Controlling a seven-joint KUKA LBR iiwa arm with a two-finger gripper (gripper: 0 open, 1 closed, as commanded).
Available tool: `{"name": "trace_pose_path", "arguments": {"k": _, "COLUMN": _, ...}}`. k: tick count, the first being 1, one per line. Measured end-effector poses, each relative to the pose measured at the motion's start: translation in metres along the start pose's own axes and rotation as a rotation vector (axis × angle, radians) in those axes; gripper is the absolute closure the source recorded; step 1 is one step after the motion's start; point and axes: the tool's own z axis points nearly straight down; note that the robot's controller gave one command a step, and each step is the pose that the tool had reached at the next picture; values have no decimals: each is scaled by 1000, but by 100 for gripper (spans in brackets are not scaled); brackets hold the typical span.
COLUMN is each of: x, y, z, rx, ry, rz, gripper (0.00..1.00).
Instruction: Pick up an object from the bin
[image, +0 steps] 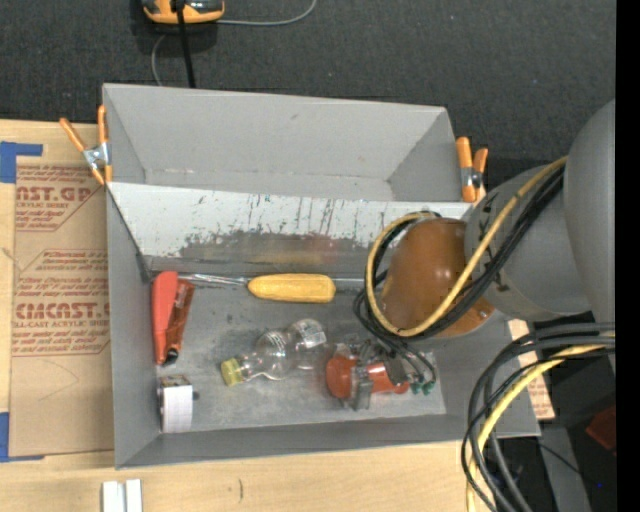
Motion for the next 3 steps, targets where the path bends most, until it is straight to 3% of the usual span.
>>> {"name": "trace_pose_path", "arguments": {"k": 1, "x": -6, "y": 8, "z": -123, "rx": 0, "ry": -2, "rz": -58, "gripper": 100}}
{"name": "trace_pose_path", "arguments": {"k": 2, "x": -6, "y": 7, "z": -123, "rx": 0, "ry": -1, "rz": -58, "gripper": 100}}
{"name": "trace_pose_path", "arguments": {"k": 3, "x": 0, "y": -2, "z": -192, "rx": -1, "ry": -4, "rz": 74, "gripper": 100}}
